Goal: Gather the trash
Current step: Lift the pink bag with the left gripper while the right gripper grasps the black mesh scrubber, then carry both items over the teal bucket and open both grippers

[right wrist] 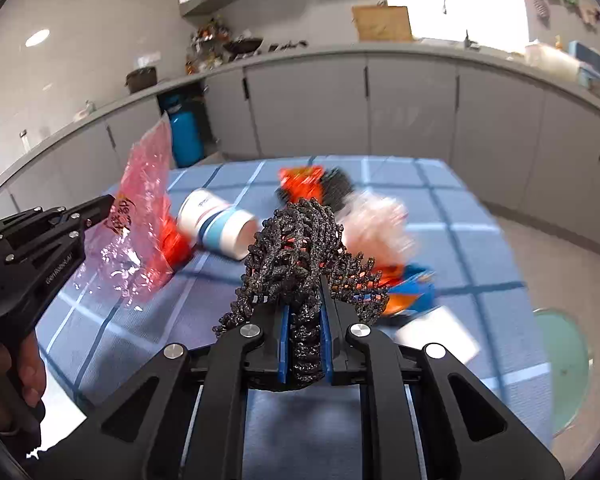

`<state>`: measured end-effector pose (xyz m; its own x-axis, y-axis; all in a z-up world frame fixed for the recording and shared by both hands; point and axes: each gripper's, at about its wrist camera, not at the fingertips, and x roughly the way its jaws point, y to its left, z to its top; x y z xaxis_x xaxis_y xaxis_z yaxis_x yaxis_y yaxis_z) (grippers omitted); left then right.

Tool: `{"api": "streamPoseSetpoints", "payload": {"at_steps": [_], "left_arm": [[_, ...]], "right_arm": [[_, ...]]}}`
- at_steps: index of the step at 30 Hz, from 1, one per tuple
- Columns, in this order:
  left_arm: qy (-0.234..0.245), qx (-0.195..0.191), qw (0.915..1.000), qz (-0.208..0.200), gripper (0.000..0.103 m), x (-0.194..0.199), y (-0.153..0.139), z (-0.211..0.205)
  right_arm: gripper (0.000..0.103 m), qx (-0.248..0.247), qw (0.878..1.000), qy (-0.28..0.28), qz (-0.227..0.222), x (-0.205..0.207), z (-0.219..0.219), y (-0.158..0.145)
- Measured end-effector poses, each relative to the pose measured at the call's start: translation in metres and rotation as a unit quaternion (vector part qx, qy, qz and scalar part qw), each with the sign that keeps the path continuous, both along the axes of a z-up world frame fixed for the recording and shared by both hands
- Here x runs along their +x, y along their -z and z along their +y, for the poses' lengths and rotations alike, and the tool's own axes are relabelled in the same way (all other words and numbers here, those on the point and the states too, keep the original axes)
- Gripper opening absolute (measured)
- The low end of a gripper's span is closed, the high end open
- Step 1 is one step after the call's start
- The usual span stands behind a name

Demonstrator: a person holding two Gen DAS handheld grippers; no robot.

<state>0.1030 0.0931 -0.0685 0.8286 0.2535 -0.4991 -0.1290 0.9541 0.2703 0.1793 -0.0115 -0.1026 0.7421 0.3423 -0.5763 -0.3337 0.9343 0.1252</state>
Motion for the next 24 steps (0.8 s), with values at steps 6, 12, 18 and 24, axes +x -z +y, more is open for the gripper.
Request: {"api": "streamPoseSetpoints", "payload": {"at_steps": [6,12,18,24], "left_arm": [[0.044,0.004,0.9990,-0.009,0.003,0.014,-0.008,-0.042],[0.089,0.005,0.9959,-0.012,0.003,0.028,-0.013,-0.084],[0.151,0.008,0.9883,-0.018,0.003,0.038,-0.015,-0.141],[0.204,0.002,0.9790,-0.001,0.003,0.053,-0.002,-0.194]], "right_arm": [[0.014,0.011,0.999,0.046,-0.015,0.001,-0.047,-0.012],[0.014,0.014,0.995,0.093,-0.020,0.006,-0.091,-0.012],[0.014,0.013,0.989,0.149,-0.021,0.008,-0.142,-0.007],[0.015,0.006,0.979,0.203,-0.007,0.009,-0.197,0.007]]}}
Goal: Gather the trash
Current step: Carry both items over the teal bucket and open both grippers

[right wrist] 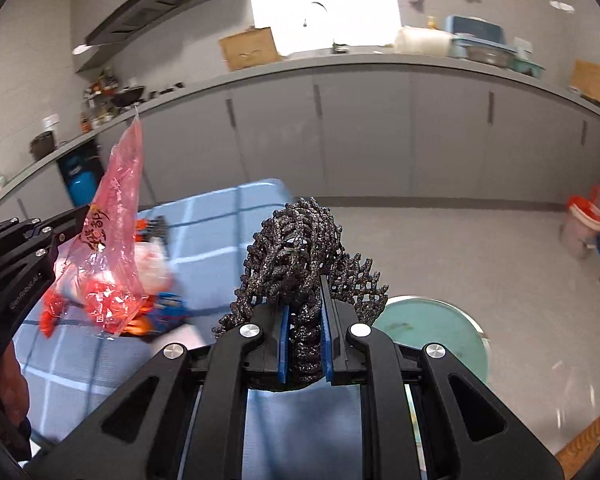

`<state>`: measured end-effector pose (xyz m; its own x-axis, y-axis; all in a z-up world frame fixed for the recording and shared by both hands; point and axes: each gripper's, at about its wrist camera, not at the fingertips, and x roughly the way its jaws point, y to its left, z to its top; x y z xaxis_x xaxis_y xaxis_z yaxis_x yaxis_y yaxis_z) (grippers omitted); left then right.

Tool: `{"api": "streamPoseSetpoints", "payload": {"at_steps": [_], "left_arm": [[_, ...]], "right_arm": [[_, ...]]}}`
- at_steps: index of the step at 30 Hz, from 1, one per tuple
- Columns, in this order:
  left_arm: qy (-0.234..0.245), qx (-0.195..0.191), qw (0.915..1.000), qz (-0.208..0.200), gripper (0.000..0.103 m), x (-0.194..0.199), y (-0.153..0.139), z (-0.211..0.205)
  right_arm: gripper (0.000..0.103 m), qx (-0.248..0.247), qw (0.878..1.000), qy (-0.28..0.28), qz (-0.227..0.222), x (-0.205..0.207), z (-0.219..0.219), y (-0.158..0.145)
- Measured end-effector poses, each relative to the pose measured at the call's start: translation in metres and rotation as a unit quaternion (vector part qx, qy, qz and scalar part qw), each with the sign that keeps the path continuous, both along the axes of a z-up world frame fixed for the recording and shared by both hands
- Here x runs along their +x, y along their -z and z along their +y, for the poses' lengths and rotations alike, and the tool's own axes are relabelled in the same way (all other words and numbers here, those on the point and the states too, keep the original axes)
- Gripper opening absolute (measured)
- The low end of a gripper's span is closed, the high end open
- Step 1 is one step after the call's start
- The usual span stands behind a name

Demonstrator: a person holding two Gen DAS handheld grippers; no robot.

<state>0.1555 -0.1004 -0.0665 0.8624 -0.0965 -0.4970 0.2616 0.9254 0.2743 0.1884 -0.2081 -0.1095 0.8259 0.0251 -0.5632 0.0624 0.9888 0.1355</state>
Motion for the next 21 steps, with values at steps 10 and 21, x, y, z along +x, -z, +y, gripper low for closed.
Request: {"api": "streamPoseSetpoints", "payload": {"at_steps": [10,21], "left_arm": [[0.069,0.008,0.9973,0.022,0.003,0.014,0.018,-0.071],[0.100,0.007,0.9934,0.056,0.003,0.034,0.053,-0.121]], "right_arm": [[0.015,-0.001,0.997,0.068,0.032,-0.001,-0.068,0.036],[0.015,0.006,0.993,0.092,0.072,0.008,-0.099,0.078]]}}
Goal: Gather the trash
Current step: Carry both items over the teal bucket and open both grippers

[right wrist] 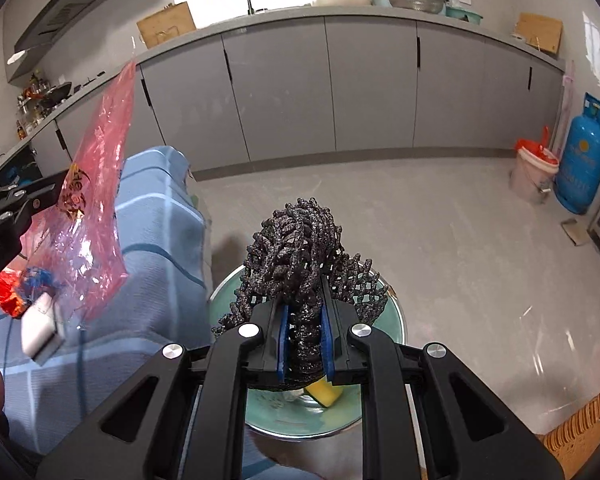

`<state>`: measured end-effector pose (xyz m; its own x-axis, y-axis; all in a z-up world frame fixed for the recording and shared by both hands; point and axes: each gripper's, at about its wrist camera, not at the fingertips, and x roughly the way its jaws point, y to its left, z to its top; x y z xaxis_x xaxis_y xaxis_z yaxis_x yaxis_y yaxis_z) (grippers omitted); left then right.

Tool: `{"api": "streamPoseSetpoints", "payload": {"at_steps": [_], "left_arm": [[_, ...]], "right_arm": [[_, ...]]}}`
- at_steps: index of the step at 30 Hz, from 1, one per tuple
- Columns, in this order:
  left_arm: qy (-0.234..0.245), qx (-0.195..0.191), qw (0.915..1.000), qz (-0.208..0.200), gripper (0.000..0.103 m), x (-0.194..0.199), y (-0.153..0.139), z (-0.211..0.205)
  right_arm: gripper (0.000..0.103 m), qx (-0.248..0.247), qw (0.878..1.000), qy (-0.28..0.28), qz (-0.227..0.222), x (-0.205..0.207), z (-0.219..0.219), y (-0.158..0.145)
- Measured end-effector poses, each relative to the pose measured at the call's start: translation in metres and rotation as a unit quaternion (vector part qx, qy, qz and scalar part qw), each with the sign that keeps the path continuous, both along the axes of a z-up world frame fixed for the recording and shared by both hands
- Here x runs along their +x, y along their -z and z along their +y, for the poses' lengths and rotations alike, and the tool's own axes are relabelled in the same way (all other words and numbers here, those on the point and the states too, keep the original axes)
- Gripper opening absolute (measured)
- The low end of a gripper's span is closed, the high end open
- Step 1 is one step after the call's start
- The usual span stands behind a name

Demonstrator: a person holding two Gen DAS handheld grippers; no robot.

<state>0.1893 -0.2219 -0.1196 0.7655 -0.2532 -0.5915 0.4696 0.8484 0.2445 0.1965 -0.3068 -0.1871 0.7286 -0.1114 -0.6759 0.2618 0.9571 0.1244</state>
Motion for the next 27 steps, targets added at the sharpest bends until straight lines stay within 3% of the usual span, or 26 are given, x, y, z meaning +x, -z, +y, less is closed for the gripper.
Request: {"api": "streamPoseSetpoints", "payload": {"at_steps": [12,16,19,21,22,24,27], "left_arm": [[0.014,0.009,0.9989,0.043,0.007,0.016,0.034,-0.018],[0.015,0.012,0.9988,0.044,0.026,0.015,0.038,-0.019],[0.016,0.013,0.9988,0.044,0.032,0.014,0.038,-0.019],[0.018,0.008,0.9988,0.045,0.049,0.013,0.038,-0.019],[0.019,0.007,0.9990,0.040,0.051,0.011,0.037,-0.018],[0.020,0.005,0.9991,0.037,0.066,0.010,0.035,-0.019],[0.012,0.003,0.9995,0.030,0.070,0.010,0.032,-0.015]], "right_arm": [[0.023,0.010,1.000,0.015,0.024,0.015,-0.016,0.033],[0.048,0.009,0.999,0.019,0.026,0.015,-0.020,0.037],[0.056,0.009,0.999,0.025,0.026,0.013,-0.020,0.038],[0.060,0.011,0.999,0.027,0.025,0.012,-0.021,0.038],[0.061,0.010,0.999,0.029,0.025,0.011,-0.021,0.037],[0.064,0.010,0.999,0.033,0.022,0.009,-0.021,0.036],[0.067,0.008,0.999,0.039,0.018,0.005,-0.022,0.033]]}}
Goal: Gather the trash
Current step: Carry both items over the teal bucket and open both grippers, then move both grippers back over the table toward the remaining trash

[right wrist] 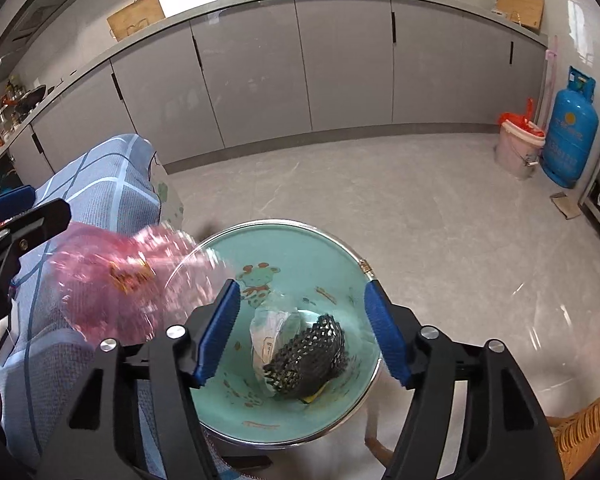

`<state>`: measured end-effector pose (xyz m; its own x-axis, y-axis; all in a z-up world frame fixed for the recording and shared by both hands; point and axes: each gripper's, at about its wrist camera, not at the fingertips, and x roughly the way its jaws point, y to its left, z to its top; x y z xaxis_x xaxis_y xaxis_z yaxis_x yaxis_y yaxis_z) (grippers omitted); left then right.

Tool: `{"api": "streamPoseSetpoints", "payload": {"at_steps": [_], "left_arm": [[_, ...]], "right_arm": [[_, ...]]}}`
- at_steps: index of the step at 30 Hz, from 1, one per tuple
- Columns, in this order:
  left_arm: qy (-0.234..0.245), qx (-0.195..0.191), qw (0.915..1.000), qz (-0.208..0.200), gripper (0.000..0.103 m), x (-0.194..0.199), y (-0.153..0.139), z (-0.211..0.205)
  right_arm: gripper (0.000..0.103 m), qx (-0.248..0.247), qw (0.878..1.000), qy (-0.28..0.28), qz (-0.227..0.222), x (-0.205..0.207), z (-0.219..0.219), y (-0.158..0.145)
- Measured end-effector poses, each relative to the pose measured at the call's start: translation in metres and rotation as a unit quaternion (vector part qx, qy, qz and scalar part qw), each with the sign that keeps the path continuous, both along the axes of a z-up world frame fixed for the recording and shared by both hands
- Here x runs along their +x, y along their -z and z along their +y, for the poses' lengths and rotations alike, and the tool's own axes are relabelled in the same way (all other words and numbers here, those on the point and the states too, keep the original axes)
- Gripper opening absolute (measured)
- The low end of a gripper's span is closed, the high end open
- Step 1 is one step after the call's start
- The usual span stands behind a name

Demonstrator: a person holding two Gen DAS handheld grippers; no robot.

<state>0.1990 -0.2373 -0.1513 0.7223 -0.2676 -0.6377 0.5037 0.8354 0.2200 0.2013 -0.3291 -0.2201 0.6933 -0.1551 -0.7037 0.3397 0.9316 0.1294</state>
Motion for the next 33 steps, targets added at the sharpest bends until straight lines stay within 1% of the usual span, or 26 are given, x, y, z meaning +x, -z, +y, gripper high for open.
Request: {"api": "streamPoseSetpoints", "payload": {"at_steps": [5,8,10,13,20,22,26,33], "left_arm": [[-0.015,0.001,0.9999,-0.006,0.071,0.001,-0.006,0.011],[-0.028,0.004,0.9994,-0.018,0.081,-0.001,-0.010,0.021],[-0.042,0.008,0.9988,-0.024,0.081,-0.002,-0.013,0.030],[-0.054,0.002,0.9983,-0.021,0.081,-0.003,-0.019,0.042],[-0.076,-0.007,0.9965,-0.035,0.081,-0.012,-0.034,0.068],[-0.081,-0.010,0.9958,-0.041,0.081,-0.016,-0.039,0.076],[-0.099,-0.009,0.9936,-0.053,0.081,-0.023,-0.046,0.100],[-0.146,-0.006,0.9879,-0.052,0.081,-0.029,-0.047,0.147]], "right_arm": [[0.070,0.002,1.000,0.006,-0.006,-0.007,-0.002,-0.005],[0.071,0.002,1.000,0.001,-0.009,-0.009,0.003,-0.010],[0.072,0.001,1.000,-0.003,-0.013,-0.009,0.008,-0.014],[0.074,0.001,1.000,-0.013,-0.020,-0.008,0.018,-0.020],[0.075,0.001,0.999,-0.042,-0.033,-0.006,0.046,-0.035],[0.077,-0.001,0.998,-0.051,-0.037,-0.006,0.056,-0.040],[0.078,-0.002,0.997,-0.070,-0.043,-0.006,0.076,-0.048],[0.078,0.000,0.993,-0.109,-0.046,0.000,0.113,-0.057]]}}
